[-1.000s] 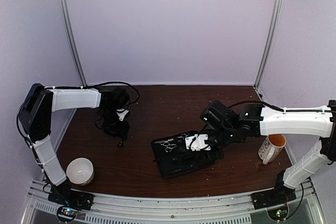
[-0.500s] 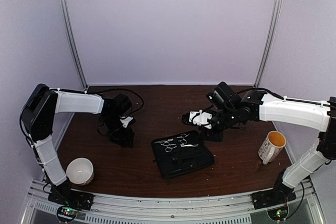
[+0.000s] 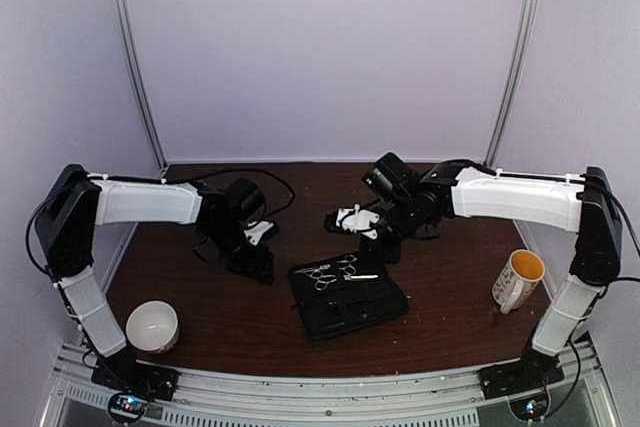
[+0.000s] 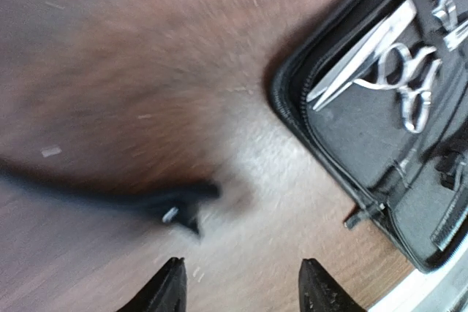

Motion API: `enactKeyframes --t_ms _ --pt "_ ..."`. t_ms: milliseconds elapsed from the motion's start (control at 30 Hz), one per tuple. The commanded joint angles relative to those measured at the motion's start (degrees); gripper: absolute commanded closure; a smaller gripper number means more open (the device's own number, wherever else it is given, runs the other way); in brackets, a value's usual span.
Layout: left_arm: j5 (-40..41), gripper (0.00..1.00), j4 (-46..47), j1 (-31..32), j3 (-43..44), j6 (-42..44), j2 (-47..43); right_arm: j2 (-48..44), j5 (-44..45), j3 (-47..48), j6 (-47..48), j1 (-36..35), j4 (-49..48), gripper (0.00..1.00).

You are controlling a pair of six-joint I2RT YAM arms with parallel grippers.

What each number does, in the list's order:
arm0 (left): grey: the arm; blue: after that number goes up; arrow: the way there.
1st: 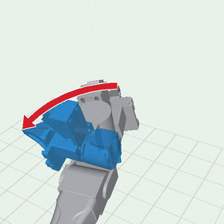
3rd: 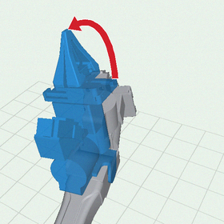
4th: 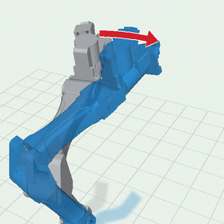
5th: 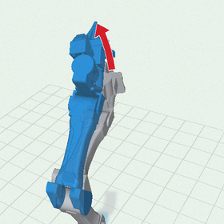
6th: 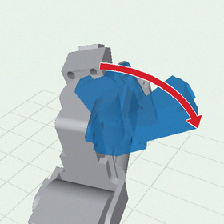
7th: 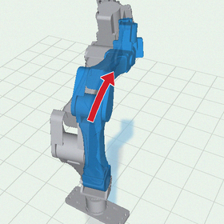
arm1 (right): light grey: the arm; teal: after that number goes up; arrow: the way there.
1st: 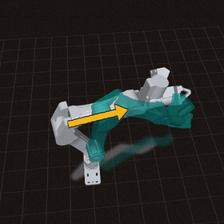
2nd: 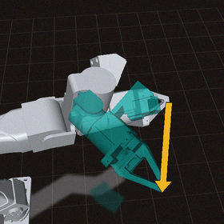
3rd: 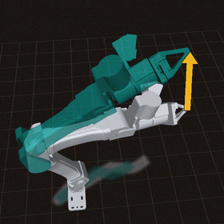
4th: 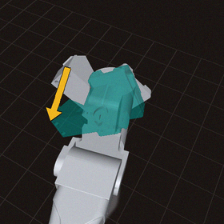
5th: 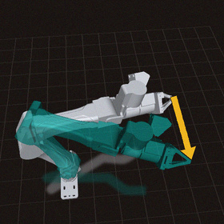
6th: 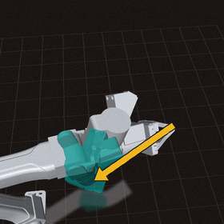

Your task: Sort the hair-cutting tools

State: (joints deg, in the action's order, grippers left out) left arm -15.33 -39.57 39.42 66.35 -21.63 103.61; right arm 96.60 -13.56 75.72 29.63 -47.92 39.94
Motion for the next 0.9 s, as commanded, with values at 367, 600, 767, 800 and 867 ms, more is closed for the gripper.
enactKeyframes --t_ms 367,600,767,800,867 --pt "11.5 0.39 -3.4 -12.5 7.1 -1.3 -1.8 22.8 -5.1 25.1 -5.6 -4.9 5.7 0.77" --pt "16.1 0.39 -2.7 -13.3 3.1 -6.9 -8.3 34.7 -5.3 39.5 -9.8 -8.8 8.0 0.72" --pt "17.9 0.39 -1.9 -13.9 -1.5 -10.4 -15.5 40.1 -5.4 46.5 -11.1 -10.4 8.5 0.7" --pt "17.7 0.39 -1.9 -14.0 -2.3 -10.6 -16.3 41.3 -5.3 48.2 -11.1 -10.6 9.0 0.7" --pt "17.4 0.39 -1.9 -14.1 -3.2 -10.8 -17.4 43.4 -5.3 50.7 -11.1 -10.8 10.0 0.7"
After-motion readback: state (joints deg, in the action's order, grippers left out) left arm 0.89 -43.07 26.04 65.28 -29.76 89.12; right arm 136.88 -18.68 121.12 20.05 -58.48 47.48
